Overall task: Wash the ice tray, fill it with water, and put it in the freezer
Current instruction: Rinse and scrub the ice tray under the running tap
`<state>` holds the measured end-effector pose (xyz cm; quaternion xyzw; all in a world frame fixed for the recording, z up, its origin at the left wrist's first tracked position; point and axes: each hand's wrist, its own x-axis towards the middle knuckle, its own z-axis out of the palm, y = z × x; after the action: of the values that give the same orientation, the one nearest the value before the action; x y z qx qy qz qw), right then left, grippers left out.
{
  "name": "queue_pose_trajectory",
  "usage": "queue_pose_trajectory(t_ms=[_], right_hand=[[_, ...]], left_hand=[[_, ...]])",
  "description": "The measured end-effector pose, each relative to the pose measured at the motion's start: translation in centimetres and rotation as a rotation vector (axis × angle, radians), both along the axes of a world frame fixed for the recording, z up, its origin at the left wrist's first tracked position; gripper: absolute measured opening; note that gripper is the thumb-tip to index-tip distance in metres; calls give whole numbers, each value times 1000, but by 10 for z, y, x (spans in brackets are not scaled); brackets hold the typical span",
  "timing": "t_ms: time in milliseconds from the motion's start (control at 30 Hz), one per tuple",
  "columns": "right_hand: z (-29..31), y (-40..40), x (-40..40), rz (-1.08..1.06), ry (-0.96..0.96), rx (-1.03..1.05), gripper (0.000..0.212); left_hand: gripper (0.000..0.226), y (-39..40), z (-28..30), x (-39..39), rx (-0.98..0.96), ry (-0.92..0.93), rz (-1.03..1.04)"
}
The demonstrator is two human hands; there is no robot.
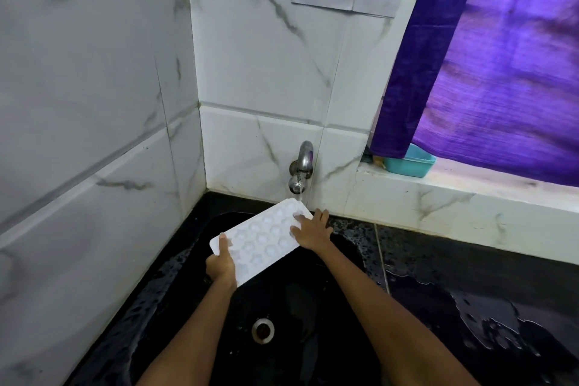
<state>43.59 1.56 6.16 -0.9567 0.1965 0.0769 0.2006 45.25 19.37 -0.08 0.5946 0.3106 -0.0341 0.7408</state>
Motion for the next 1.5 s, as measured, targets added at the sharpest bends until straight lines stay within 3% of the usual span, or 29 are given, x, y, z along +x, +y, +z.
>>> queue_pose_trajectory(t_ms=[167,267,467,600,733,900,1033,1167,1267,1367,1500], right_hand=[[-7,-11,-5,57,39,129,57],[-10,-15,-5,47,37,78,55],[-4,-10,-4,60,-36,127,58],[-2,-11,-1,75,9,-46,55],[0,-8,-3,126,2,-9,64],[0,-3,-1,138,72,-257,69],[2,-12,-3,167,9,-121,65],[-2,-16,-4,152,2,-181,65],[1,-19,-7,130,25,-26,67],[6,-22,-8,90,75,-83,61],[5,-2,-13,61,-131,-56,58]], left_hand=[[58,12,0,2,60,9,10],[68,19,3,3,121,27,-21],[67,22,14,11,141,2,-11],[65,22,6,10,154,-4,-35],[65,24,0,6,133,25,-13],[67,22,7,6,154,13,-45],[66,24,10,9,161,17,-37],[68,19,14,9,138,16,-62],[68,16,18,11,150,10,-60],[67,16,18,11,168,11,-78],[66,-2,16,2,114,18,-78]])
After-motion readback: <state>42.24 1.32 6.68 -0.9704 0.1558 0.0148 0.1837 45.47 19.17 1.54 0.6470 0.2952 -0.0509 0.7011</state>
